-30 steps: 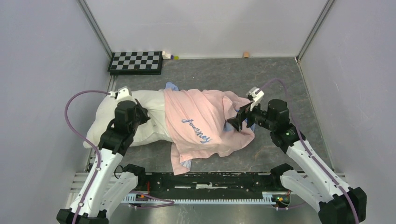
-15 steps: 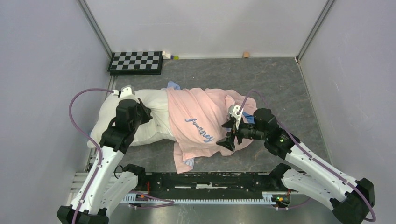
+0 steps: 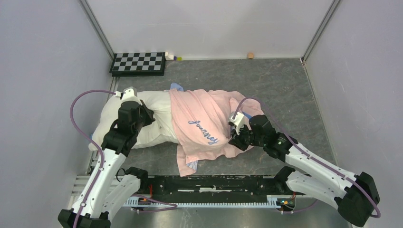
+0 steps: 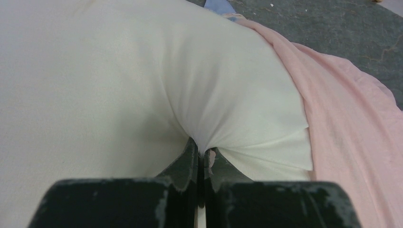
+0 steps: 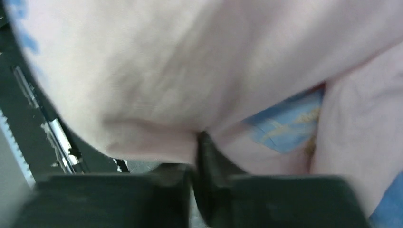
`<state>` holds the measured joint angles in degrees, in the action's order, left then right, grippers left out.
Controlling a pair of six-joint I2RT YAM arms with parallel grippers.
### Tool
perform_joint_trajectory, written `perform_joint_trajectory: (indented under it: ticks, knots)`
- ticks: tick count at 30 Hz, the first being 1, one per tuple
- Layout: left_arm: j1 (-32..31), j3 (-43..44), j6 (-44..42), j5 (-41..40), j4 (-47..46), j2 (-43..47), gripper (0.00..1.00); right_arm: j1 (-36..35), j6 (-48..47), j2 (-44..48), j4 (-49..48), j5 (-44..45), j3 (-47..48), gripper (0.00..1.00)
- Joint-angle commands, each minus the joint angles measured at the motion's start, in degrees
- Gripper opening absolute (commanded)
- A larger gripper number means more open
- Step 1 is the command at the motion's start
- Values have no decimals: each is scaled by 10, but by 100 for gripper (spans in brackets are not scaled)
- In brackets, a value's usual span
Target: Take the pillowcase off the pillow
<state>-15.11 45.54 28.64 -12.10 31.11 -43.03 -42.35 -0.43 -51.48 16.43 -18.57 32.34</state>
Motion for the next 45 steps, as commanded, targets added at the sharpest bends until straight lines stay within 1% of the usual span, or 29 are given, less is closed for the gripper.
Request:
perform_joint_trajectory:
  ticks: [1,4,7,11,15,18,21,26,28,31,37,38,39,40,42,43,45]
  knots:
    - [0,22,-3,-33,-29,6,2,-1,24,-9,28,177,26,0]
    - [0,26,0,-69,-15,10,2,-1,43,1,34,286,33,0]
    - [0,28,8,-110,-3,21,2,-1,76,33,26,416,27,0]
    - [0,29,18,-182,14,40,2,-1,138,94,21,602,11,0]
    - [0,31,32,-252,28,60,2,0,225,158,33,783,-6,0]
    - [0,31,42,-290,35,73,2,0,294,206,58,880,-18,0]
    - [0,29,43,-298,34,80,2,0,326,242,70,929,-24,0]
    - [0,29,42,-271,31,72,2,0,361,255,93,956,-21,0]
    - [0,31,43,-272,33,69,2,0,415,250,143,977,-9,0]
    - [0,35,48,-295,43,69,2,0,485,244,200,1006,7,0]
    - [0,35,56,-297,47,70,2,0,491,245,190,998,3,0]
    - [0,34,55,-287,44,71,2,0,477,248,174,988,-1,0]
    - [0,30,46,-265,32,71,2,0,430,252,127,969,-12,0]
    - [0,23,37,-233,19,72,2,0,357,256,64,937,-28,0]
    - [0,3,17,-155,-19,73,2,0,267,261,-25,869,-52,0]
    - [0,-3,10,-113,-35,69,2,0,246,260,-52,838,-61,0]
    - [0,-5,9,-57,-48,57,2,0,221,248,-80,788,-64,0]
